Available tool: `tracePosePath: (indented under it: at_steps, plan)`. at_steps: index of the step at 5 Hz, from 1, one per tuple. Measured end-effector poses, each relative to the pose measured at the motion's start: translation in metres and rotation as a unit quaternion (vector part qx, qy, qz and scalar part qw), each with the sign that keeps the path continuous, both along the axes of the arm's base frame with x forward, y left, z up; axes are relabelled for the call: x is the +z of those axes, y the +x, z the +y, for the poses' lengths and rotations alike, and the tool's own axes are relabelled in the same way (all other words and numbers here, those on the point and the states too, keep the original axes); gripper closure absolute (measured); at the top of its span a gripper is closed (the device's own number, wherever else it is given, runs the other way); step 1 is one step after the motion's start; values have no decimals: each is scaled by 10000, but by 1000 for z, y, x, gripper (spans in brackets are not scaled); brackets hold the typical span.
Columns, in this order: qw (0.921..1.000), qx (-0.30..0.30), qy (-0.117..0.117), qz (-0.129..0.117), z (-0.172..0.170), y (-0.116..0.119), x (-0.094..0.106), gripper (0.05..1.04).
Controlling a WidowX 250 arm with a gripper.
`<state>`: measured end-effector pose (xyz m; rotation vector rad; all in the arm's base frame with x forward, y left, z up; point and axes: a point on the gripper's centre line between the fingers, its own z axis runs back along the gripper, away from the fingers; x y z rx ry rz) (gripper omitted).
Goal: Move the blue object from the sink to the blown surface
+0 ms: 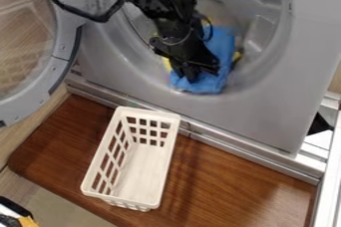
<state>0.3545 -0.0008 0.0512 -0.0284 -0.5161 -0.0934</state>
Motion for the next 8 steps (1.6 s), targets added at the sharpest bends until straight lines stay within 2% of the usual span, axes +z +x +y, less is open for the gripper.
tracePosePath:
  at_steps: [1, 2, 4, 5, 6, 7, 8]
  plan:
    - [9999, -59, -83, -135, -3, -4, 16, 995]
    - [9998, -80, -115, -136, -4, -13, 25, 995]
    - [9996, -244, -172, 26, -13, -42, 20, 995]
    - [9984, -471, -254, 164, -21, -59, 13, 995]
    - [9954, -852, -209, 398, -35, -88, 3, 995]
    - [9919, -1120, -218, 553, -50, -106, -8, 995]
    - [9900, -1223, -278, 644, -57, -112, -26, 995]
